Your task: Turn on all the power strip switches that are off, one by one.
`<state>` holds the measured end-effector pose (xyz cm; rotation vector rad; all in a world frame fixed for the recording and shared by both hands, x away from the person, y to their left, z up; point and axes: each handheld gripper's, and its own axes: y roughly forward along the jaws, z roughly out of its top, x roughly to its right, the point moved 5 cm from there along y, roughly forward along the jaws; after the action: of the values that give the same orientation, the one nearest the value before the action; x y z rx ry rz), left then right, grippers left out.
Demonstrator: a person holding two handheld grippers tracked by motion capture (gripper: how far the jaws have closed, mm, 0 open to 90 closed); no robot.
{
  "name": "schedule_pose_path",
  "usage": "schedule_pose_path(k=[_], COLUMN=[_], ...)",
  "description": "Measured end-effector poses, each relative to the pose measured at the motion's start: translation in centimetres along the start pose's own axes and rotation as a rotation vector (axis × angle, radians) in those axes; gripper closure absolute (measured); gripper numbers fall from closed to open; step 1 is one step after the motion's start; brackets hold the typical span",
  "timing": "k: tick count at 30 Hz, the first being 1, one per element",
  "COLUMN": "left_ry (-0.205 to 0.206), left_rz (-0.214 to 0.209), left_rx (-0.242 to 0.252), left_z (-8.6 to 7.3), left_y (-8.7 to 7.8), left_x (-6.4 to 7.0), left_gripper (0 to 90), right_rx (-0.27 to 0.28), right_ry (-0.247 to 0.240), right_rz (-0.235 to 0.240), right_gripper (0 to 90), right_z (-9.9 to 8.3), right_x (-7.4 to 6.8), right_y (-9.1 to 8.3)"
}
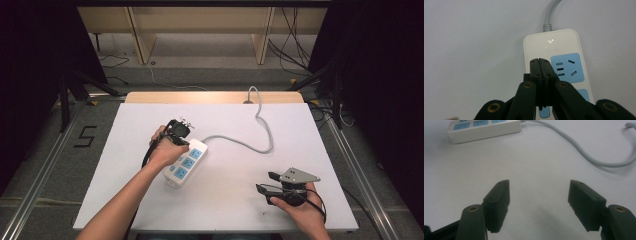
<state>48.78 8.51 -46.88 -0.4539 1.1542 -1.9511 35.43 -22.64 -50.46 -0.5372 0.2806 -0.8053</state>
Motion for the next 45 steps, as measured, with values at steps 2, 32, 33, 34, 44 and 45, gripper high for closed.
schedule_pose_path(k=[2,32,33,34,44,45], left_ry=[-0.002,0.021,0.025,0.027,0.033,0.035], left_rz=[-0.001,-0.008,-0.007,-0.007,-0.012,-0.012], left_rx=[0.004,0.008,0.007,0.007,0.014,0.011], left_z=[0.0,-0.7,-0.7,-0.7,-1.0,-1.1], left_y=[-0.2,-1.9,-2.0,-2.0,-2.6,-2.7], left_x=[0.1,0.7,0.7,0.7,0.9,0.9], left_gripper=[89.6,89.5,89.5,89.5,89.5,89.5], right_rx=[0.0,-0.001,-0.001,-0.001,-0.001,-0.001], right_ry=[-0.001,0.0,0.0,0.001,0.003,0.003], right_rz=[0.001,0.001,0.001,0.0,-0.001,-0.001], right_gripper=[34.9,34.9,34.9,34.9,34.9,34.9], right_z=[0.0,0.0,0.0,0.0,0.0,0.0], right_x=[0.0,0.0,0.0,0.0,0.0,0.0], right_y=[0.0,0.0,0.0,0.0,0.0,0.0])
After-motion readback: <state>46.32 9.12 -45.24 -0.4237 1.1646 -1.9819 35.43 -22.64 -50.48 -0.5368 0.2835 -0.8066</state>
